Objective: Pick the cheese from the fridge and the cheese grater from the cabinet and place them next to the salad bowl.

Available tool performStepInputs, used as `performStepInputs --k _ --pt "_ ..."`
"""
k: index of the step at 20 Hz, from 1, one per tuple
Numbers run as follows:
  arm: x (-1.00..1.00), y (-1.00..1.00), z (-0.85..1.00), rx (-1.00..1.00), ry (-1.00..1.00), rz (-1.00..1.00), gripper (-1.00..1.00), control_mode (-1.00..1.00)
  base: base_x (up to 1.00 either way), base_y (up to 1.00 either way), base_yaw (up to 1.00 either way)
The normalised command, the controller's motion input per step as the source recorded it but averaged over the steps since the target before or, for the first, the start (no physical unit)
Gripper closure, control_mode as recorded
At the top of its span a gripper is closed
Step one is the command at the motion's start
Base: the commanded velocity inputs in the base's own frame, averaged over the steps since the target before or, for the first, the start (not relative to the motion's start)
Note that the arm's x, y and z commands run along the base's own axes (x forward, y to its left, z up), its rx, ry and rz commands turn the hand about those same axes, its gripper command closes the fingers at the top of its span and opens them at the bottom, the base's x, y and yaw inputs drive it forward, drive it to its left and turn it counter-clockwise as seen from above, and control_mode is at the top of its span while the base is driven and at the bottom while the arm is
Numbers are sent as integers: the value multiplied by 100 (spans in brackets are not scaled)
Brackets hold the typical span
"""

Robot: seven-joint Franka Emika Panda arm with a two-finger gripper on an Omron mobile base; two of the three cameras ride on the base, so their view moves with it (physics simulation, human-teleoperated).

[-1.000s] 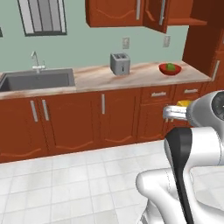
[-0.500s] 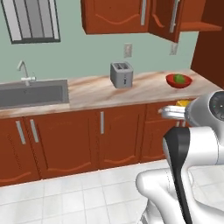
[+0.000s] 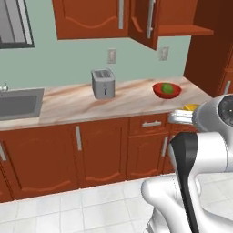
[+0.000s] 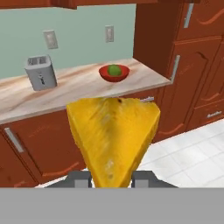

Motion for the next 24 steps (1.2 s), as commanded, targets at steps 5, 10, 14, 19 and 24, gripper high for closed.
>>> performStepInputs --k 5,10,14,19,24 --pt "0 0 0 0 0 0 100 100 64 -100 0" --pt "0 0 0 0 0 0 100 100 49 -88 1" --pt "0 0 0 0 0 0 100 100 38 -33 1" --pt "0 0 0 0 0 0 100 100 68 -35 1" --pt "0 0 0 0 0 0 100 100 67 -49 0"
